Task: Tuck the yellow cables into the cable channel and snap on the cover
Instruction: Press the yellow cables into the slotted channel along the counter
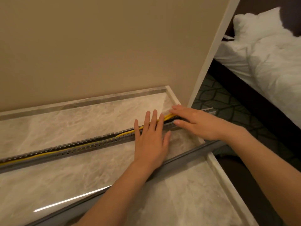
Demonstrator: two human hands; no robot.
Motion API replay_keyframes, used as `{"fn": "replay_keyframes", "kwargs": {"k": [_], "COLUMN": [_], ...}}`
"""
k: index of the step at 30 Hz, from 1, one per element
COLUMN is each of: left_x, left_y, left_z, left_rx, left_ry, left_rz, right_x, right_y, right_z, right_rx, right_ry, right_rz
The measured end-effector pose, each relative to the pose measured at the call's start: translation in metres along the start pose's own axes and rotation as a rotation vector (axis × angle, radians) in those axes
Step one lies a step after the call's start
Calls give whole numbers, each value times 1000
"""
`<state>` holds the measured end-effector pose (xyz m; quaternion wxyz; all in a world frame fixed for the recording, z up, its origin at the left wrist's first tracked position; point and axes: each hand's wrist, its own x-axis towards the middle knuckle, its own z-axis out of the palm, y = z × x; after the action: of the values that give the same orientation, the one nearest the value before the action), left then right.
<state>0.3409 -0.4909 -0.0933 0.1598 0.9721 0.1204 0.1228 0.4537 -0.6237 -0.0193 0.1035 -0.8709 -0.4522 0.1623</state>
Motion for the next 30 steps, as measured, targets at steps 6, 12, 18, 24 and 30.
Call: {"fn": "replay_keyframes", "kwargs": {"k": [6,12,18,24,30], "left_x": [-1,3,7,10,10], "left_y": [-15,-18,-18,-11,-9], "left_z": [1,3,-3,-11,-18], "left_rx": [-89,-60,7,-12,-114], "left_ry": [70,200,226,204,165], "left_rz": [131,210,257,212,166], "right_x": [5,3,1,-2,14], "right_y": [0,-3,-6,35,126], "right_z": [14,22,25,-9,-38], "right_rx": [-89,-225,-195,433,1251], "right_ry": [18,65,95,477,280], "right_rz": [-66,-93,-117,171,517]}}
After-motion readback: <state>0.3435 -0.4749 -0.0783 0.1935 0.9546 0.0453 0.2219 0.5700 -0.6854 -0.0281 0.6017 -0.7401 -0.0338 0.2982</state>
